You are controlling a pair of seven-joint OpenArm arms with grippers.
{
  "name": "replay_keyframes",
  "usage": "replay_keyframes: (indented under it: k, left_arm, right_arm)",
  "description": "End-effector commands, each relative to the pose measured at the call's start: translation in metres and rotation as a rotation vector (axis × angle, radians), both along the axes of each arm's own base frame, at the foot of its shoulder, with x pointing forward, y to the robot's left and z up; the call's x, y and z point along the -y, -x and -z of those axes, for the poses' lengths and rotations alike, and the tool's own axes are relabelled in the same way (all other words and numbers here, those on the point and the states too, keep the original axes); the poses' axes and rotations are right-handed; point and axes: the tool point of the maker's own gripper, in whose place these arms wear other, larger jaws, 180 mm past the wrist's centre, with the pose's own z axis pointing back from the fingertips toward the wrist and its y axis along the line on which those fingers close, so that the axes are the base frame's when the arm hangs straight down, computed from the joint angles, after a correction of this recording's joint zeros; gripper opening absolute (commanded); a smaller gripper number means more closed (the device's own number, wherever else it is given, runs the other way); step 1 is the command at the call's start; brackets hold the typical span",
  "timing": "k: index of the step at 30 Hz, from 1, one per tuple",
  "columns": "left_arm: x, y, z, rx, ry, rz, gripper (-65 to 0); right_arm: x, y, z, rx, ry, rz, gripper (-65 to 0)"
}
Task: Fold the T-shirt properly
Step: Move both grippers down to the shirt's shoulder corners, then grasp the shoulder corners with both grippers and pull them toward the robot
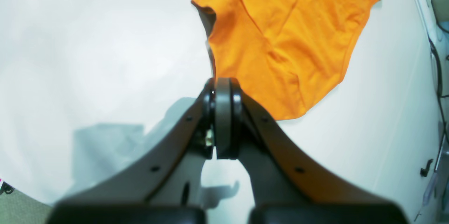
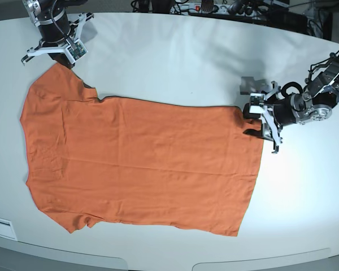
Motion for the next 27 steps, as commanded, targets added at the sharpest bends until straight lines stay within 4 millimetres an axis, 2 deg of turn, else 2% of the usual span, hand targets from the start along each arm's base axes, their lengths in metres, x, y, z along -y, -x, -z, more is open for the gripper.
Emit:
replay_keyframes:
  k: [1, 2, 3, 4, 6, 10, 16, 20, 22, 23, 25, 27]
  left_arm:
    - [-0.015, 0.02, 0.019, -0.08, -0.095, 0.019, -48.8]
    - [-0.013, 0.022, 0.02, -0.093, -0.094, 0.025, -60.3]
    - [-0.014, 0.024, 0.021, -0.101, -0.096, 0.023, -65.0]
    - [-0.015, 0.024, 0.021, -0.104, -0.101, 0.021, -65.0]
    - [-0.019, 0.022, 0.023, -0.098, -0.124, 0.009, -65.0]
    - [-0.024, 0.021, 0.024, -0.095, -0.145, -0.001, -65.0]
    - [-0.026, 0.021, 0.023, -0.095, -0.15, -0.003, -65.0]
    - [-0.026, 0.021, 0.023, -0.094, -0.15, -0.003, -65.0]
    - [-0.026, 0.021, 0.023, -0.094, -0.149, -0.003, -65.0]
    - [-0.025, 0.021, 0.023, -0.094, -0.148, -0.002, -65.0]
    - [-0.022, 0.021, 0.021, -0.09, -0.141, 0.006, -65.0]
    - [-0.018, 0.022, 0.017, -0.086, -0.131, 0.015, -65.0]
  right_arm:
    - [0.003, -0.006, -0.01, 0.046, 0.013, 0.002, -58.0]
    - [0.005, -0.007, -0.011, 0.055, 0.019, 0.011, -51.3]
    - [0.006, -0.007, -0.012, 0.059, 0.026, 0.013, -45.3]
    - [0.006, -0.007, -0.012, 0.059, 0.027, 0.015, -40.6]
    - [0.005, -0.006, -0.011, 0.052, 0.027, 0.007, -36.1]
    - [0.01, -0.003, 0.001, 0.021, 0.041, 0.011, -36.1]
    - [0.03, 0.001, 0.046, -0.092, 0.086, 0.028, -36.1]
    - [0.045, -0.008, 0.064, -0.112, 0.106, 0.06, -36.3]
    - [0.047, -0.014, 0.065, -0.105, 0.111, 0.066, -39.5]
    - [0.048, -0.017, 0.064, -0.097, 0.111, 0.066, -45.5]
    - [0.048, -0.024, 0.06, -0.08, 0.116, 0.066, -64.8]
    - [0.052, -0.03, 0.056, -0.055, 0.133, 0.076, -65.0]
